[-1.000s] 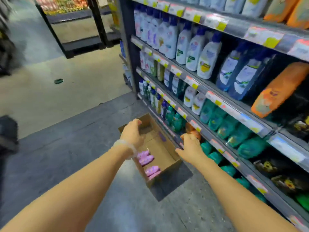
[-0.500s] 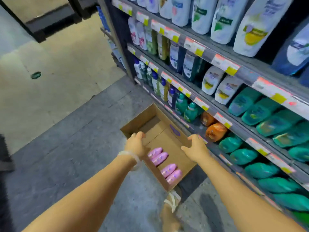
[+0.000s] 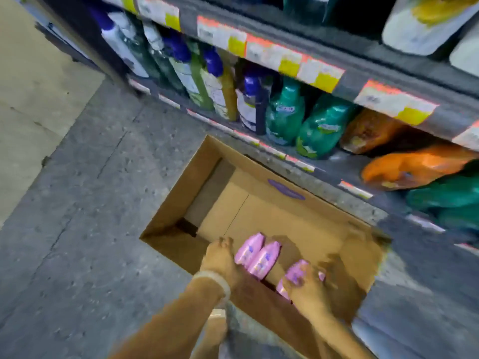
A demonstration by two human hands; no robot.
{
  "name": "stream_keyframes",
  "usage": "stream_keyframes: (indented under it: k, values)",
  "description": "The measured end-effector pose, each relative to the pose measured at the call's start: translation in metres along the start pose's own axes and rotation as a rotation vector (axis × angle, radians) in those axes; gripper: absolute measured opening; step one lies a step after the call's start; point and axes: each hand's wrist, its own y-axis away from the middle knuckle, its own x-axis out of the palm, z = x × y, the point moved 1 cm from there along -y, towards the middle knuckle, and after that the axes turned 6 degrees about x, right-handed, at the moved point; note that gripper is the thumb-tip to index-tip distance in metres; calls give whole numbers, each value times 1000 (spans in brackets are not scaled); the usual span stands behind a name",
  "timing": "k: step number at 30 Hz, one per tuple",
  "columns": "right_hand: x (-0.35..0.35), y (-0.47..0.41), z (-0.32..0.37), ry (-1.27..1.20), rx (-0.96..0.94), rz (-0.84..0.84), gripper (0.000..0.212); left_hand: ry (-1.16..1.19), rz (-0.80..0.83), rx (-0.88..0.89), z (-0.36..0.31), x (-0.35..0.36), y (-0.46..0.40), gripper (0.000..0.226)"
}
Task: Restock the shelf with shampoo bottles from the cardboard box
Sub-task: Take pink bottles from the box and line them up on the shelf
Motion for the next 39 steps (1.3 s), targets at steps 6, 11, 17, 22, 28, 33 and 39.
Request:
stream_keyframes:
  k: [6,11,17,22,28,33,39]
  values:
    - [121,-142,-11,-166,193,2,59,-93,180,0,52,94,-143,69]
    - [188,-208,-36,-267,404,21,74,-84,250,14,72,165,-191,64]
    - [217,-225,-36,-144,431,-216,74,-49,196,-83,78,191,-222,68]
    - [190,-250,-12,-270,178,-342,77,252,-19,16,70,173,-243,57]
    - [163,-271,13,-132,89,-442,88,277,-133,11,61,164,-263,55]
    - [138,-250,6,-275,88,-221,74,532,1,-80,55,146,-251,51]
    - [83,-135,1,-548,56,-308,68,751,-81,7,26,105,-140,55]
